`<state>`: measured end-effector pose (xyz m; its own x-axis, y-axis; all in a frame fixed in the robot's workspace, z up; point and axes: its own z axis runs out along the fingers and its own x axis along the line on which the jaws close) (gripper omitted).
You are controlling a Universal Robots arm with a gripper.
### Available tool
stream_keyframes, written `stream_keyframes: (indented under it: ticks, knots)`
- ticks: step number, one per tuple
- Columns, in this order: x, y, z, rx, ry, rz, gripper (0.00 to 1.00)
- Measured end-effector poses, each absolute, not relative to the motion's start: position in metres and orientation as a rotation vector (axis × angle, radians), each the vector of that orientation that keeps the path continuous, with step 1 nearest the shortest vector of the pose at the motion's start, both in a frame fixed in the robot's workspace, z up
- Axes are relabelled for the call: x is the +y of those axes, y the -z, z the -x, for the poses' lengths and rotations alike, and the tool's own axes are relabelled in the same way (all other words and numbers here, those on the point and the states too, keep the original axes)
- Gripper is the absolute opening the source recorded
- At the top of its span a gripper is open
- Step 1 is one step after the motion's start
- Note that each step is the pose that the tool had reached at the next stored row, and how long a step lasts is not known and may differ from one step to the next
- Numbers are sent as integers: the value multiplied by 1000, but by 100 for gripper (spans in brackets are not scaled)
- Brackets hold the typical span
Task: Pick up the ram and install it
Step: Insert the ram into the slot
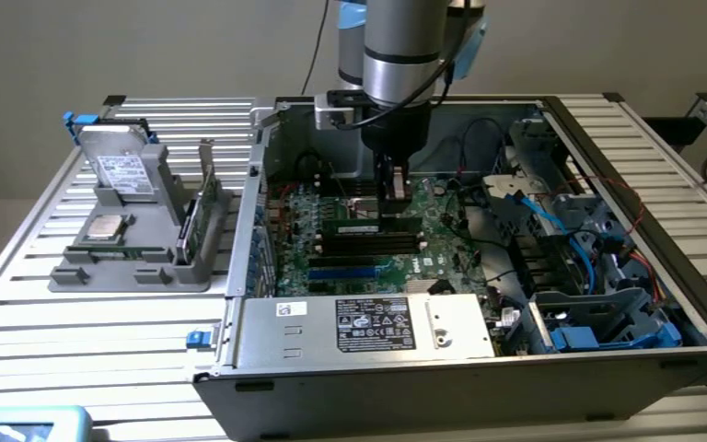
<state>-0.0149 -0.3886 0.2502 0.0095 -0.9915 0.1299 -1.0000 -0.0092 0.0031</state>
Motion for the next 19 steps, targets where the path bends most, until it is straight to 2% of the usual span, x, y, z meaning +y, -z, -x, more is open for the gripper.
stream_keyframes:
  ticks: [19]
  knots:
    - [-389,-238,13,-2142,-138,-2163,13]
